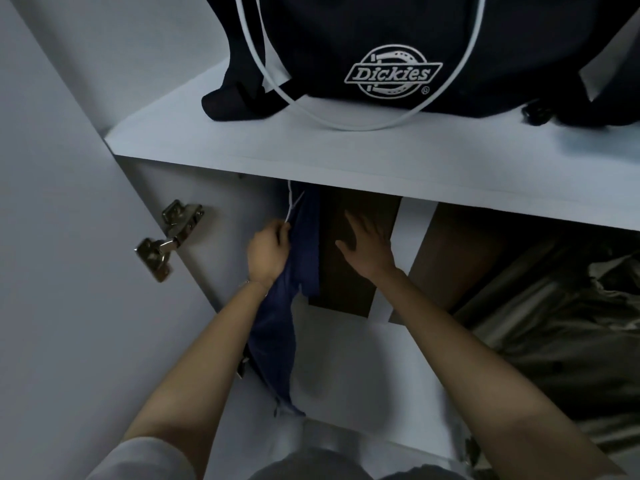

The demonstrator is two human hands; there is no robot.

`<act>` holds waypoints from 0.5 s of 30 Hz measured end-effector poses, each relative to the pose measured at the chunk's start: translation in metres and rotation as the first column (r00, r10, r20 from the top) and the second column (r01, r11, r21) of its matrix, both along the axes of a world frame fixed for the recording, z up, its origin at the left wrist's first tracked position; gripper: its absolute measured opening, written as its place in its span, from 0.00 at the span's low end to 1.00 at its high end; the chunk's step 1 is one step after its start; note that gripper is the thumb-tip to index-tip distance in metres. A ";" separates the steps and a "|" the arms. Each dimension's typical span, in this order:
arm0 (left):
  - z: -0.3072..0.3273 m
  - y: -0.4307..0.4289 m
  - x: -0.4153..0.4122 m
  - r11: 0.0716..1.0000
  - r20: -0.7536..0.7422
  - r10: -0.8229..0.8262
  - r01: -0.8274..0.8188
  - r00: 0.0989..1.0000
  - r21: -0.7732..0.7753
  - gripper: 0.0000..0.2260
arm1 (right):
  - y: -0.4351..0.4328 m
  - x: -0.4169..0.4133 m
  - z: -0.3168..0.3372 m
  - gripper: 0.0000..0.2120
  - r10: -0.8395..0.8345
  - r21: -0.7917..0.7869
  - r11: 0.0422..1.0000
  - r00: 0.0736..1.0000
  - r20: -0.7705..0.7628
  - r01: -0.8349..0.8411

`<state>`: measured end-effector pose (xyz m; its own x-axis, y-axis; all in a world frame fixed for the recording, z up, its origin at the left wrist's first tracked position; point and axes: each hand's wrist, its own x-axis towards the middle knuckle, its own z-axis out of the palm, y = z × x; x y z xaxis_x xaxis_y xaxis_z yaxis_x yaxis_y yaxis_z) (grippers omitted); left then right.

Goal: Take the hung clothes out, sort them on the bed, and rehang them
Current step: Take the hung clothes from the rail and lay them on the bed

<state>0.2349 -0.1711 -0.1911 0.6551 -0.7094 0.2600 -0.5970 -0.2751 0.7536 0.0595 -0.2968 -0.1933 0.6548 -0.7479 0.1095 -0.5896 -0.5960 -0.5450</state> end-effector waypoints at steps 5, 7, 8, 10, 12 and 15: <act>0.009 0.010 -0.021 0.998 0.047 -0.055 0.055 0.997 -0.005 0.14 | 0.012 -0.027 0.003 0.32 -0.021 -0.019 1.000 1.000 0.007 0.021; 0.015 0.011 -0.030 0.997 0.107 -0.076 0.076 0.991 -0.001 0.12 | 0.017 -0.039 0.003 0.32 -0.014 -0.030 0.999 0.999 0.030 0.015; 0.017 0.013 -0.037 0.995 0.140 -0.099 0.100 0.985 0.003 0.12 | 0.020 -0.046 0.003 0.32 -0.011 -0.034 0.999 0.999 0.043 0.012; 0.019 0.016 -0.056 0.986 0.203 -0.168 0.168 0.965 0.022 0.12 | 0.026 -0.062 0.002 0.32 -0.027 -0.041 0.999 0.998 0.059 0.030; 0.015 0.017 -0.077 0.972 0.224 -0.234 0.231 0.946 0.037 0.13 | 0.030 -0.080 0.002 0.32 -0.065 -0.075 0.995 0.995 0.078 0.071; 0.005 0.017 -0.108 0.958 0.196 -0.286 0.276 0.938 0.080 0.12 | 0.035 -0.113 0.002 0.32 -0.126 -0.114 0.984 0.988 0.092 0.136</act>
